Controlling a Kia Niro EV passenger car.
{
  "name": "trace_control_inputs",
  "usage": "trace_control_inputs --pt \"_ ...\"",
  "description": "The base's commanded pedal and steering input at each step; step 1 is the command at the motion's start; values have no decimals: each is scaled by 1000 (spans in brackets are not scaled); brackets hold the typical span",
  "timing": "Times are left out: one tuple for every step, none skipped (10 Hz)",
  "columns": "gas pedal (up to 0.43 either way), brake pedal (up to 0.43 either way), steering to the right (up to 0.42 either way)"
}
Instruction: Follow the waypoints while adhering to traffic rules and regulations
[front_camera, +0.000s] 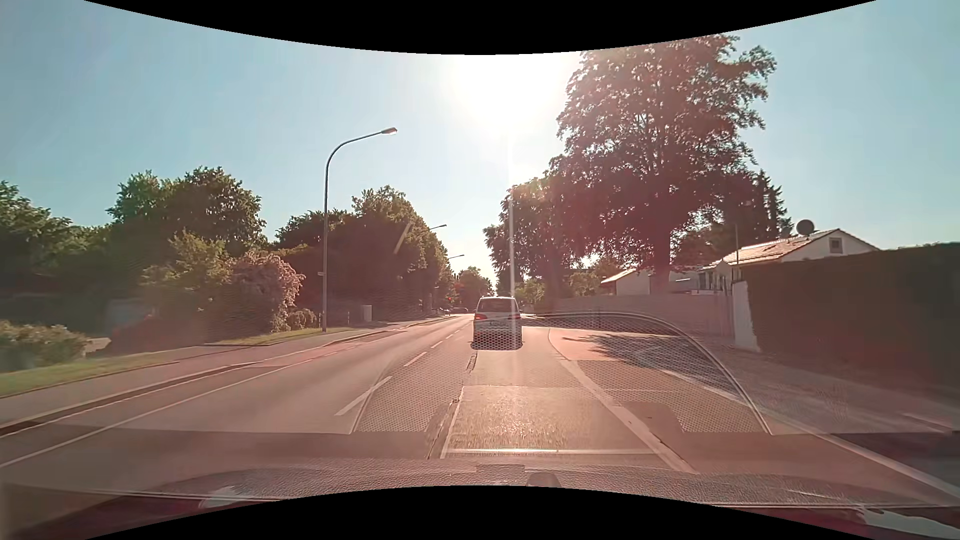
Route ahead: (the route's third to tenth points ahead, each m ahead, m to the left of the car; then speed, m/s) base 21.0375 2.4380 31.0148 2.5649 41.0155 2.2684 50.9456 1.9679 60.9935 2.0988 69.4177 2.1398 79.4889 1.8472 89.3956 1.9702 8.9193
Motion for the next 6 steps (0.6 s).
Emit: trace_control_inputs --pt "110 6 10" --pt "110 6 10" --pt "130 0 10" --pt "138 6 10" --pt "138 6 10" --pt "157 0 10"
